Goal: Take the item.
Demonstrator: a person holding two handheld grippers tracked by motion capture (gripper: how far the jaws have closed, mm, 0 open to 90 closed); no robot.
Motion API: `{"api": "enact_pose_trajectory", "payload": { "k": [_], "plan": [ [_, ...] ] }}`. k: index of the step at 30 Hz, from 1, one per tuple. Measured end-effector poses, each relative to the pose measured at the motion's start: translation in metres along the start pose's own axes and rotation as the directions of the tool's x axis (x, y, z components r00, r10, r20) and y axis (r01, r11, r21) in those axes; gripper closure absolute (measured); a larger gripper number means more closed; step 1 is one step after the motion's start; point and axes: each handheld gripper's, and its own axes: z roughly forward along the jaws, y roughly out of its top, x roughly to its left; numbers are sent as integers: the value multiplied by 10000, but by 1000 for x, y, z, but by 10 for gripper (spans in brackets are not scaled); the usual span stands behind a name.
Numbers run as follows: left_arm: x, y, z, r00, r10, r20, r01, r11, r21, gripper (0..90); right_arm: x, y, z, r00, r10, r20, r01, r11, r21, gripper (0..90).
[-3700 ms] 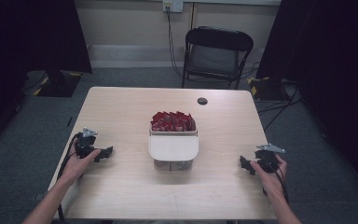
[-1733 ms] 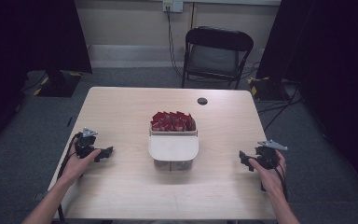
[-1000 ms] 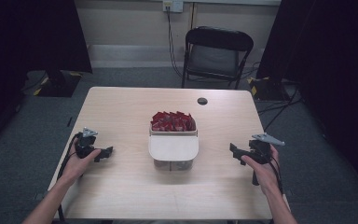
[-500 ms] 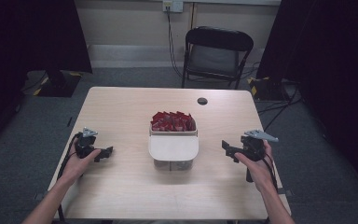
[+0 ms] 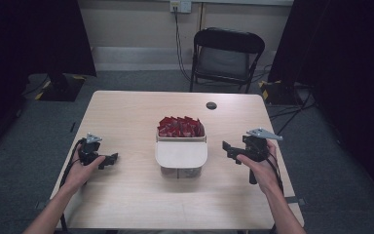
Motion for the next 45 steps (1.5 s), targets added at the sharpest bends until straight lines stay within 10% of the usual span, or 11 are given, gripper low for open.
{"api": "enact_pose_trajectory", "payload": {
  "k": [45],
  "plan": [
    [0, 0, 0, 10000, 2, 0, -2, 10000, 1, 0, 65, 43, 40, 9788, -894, -1842, 792, 9949, -617, 399]
  ]
}}
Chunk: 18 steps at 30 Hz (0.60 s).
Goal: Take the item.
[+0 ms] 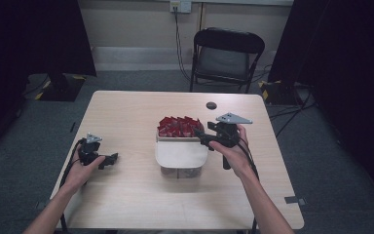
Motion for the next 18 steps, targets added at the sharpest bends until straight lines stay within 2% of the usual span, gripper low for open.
{"api": "enact_pose_trajectory", "payload": {
  "k": [6, 18],
  "plan": [
    [0, 0, 0, 10000, 1, 1, -1, 10000, 3, 0, -1, -4, 6, 10000, 41, 8, -41, 10000, 76, 446],
    [0, 0, 0, 10000, 4, 1, -4, 10000, 3, 0, -2, -6, 12, 9999, 118, -50, -118, 9999, 76, 601]
  ]
}}
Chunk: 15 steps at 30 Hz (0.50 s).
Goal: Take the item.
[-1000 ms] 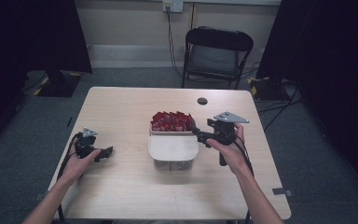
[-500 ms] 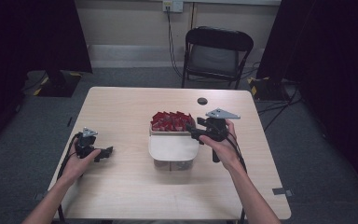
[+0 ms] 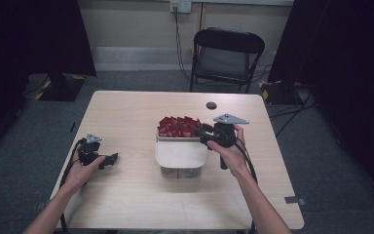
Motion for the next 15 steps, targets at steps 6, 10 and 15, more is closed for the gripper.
{"api": "enact_pose_trajectory", "payload": {
  "k": [6, 10, 15],
  "plan": [
    [0, 0, 0, 10000, -3, 5, 3, 10000, -2, 0, -1, -2, 1, 9999, 94, 111, -95, 9999, 70, 685],
    [0, 0, 0, 10000, -4, 1, 4, 10000, -4, 0, -1, -3, 1, 9998, 172, 141, -174, 9998, 126, 740],
    [0, 0, 0, 10000, 0, 5, 0, 10000, -1, 0, 0, -4, 2, 9998, 119, 142, -121, 9998, 142, 757]
  ]
}}
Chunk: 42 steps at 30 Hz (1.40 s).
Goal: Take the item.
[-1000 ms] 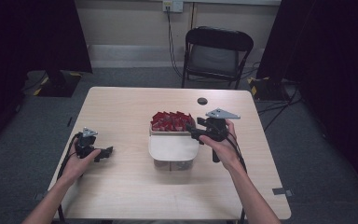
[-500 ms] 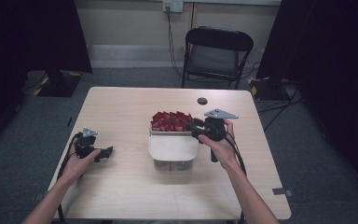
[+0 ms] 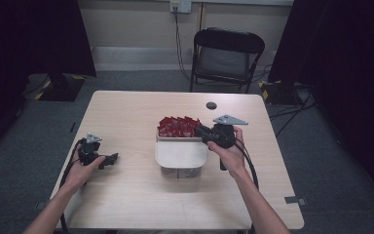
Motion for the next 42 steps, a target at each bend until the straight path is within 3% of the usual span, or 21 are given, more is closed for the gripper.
{"api": "enact_pose_trajectory", "payload": {
  "k": [6, 10, 15, 42],
  "plan": [
    [0, 0, 0, 10000, -4, -4, 4, 10000, -3, 0, 1, -1, 1, 9998, -35, 207, 35, 10000, 13, 788],
    [0, 0, 0, 10000, -3, -5, 3, 10000, -2, 0, 1, -1, 1, 9994, 25, 333, -24, 10000, -23, 855],
    [0, 0, 0, 10000, -8, -6, 8, 10000, -7, 0, 0, -2, 1, 9997, 145, 203, -145, 9999, 5, 882],
    [0, 0, 0, 10000, -2, -4, 2, 10000, 0, 0, 1, 1, -3, 9993, 318, -197, -325, 9988, -354, 889]
  ]
}}
